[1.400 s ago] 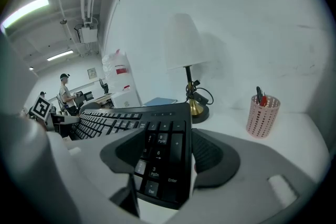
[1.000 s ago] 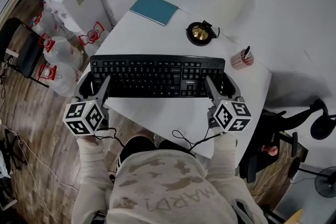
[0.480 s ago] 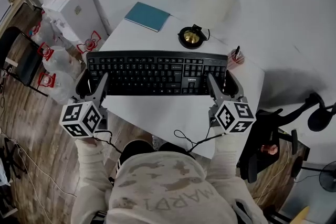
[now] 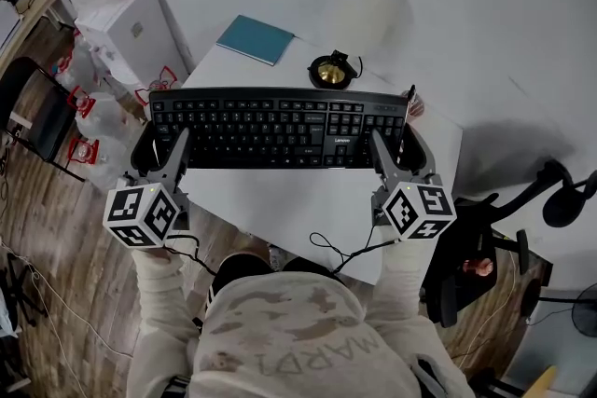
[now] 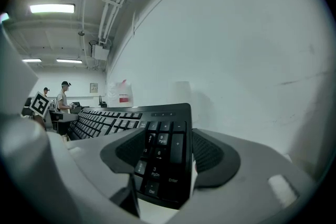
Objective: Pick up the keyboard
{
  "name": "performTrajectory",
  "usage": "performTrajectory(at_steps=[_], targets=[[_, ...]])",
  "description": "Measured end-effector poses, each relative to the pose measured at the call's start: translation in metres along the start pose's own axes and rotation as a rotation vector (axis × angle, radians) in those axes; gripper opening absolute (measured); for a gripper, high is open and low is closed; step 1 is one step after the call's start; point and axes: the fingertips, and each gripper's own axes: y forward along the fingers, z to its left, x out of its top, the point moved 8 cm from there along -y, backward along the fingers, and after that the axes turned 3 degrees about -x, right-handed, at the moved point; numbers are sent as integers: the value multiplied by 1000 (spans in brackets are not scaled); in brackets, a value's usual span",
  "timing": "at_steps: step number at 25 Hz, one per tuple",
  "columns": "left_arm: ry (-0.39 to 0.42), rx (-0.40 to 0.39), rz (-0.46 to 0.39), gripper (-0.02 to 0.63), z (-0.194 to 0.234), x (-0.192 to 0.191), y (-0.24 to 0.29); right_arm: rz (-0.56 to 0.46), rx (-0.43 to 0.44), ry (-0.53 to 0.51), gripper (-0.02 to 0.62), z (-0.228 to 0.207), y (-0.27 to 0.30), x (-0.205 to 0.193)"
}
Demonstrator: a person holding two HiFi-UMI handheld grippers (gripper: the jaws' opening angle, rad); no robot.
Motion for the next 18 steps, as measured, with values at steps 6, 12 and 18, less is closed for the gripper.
performTrajectory(at_steps=[6,12,18], targets=[[18,-9,-43,311,-8,12,-4,-43,-1,-16,285,-1,-8,13],[33,-14,-66,311,-23,26,2,-69,-2,-23,281,-13,-9,27],[41,-25,-119,311,-20,34,-12,-118,-5,-47,281,0,-21,38]])
